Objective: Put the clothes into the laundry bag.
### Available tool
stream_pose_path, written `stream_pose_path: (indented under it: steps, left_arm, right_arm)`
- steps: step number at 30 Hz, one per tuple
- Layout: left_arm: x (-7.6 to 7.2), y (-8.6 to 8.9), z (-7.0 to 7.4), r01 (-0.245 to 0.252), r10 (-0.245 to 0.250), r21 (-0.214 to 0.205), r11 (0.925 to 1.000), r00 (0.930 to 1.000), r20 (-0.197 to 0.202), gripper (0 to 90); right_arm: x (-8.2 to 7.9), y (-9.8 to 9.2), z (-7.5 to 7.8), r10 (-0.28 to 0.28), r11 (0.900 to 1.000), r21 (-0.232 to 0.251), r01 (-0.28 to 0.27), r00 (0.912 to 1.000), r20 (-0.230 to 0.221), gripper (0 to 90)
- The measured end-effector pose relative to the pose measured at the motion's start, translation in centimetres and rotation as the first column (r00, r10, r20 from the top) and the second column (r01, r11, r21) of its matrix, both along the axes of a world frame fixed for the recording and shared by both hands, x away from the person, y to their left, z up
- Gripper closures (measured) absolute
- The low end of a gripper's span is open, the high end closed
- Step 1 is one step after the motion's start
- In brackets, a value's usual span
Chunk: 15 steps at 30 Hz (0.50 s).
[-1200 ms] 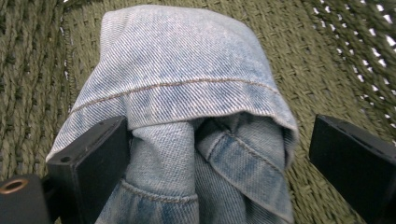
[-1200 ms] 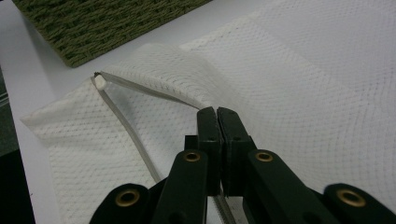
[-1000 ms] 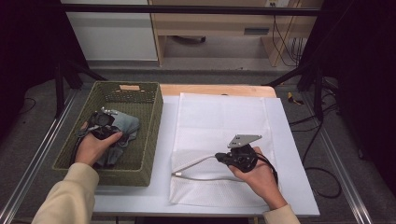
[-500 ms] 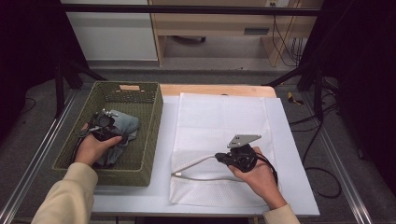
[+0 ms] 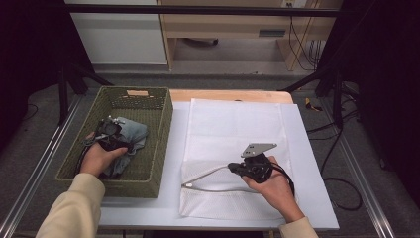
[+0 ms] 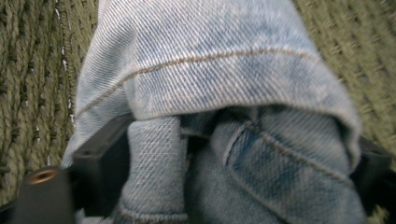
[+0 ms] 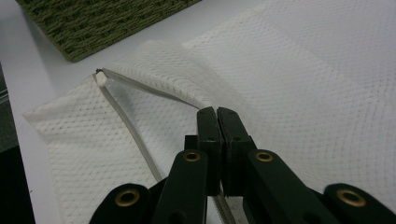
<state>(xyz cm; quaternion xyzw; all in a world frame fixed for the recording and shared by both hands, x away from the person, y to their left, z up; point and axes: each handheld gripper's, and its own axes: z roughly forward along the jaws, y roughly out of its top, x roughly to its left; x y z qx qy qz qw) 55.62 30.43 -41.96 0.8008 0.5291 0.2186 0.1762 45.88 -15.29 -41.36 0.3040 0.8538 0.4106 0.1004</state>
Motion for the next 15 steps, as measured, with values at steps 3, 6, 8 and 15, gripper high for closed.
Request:
stream_pose_path:
  steps: [3,6,8,15]
  left_arm:
    - [-0.2,0.2,0.2,0.021,-0.021,0.001,0.9998,0.9997,-0.015,35.7]
    - [-0.4,0.2,0.7,0.019,-0.019,0.017,0.9997,0.9996,-0.019,50.4]
    - [-0.5,0.1,1.0,0.017,-0.017,0.023,0.9996,0.9998,-0.013,54.3]
    - [-1.7,0.7,2.9,0.011,-0.008,-0.043,0.9990,0.9967,0.080,57.3]
  right_arm:
    - [0.0,0.0,0.0,-0.003,1.0000,0.002,0.003,1.0000,-0.003,89.0]
    - [0.0,0.0,0.0,-0.001,1.0000,0.002,0.001,1.0000,0.001,89.0]
    - [0.0,0.0,0.0,-0.001,1.0000,0.002,0.001,1.0000,0.001,89.0]
    - [-0.1,0.2,0.0,0.009,0.9998,-0.016,-0.009,1.0000,0.001,89.1]
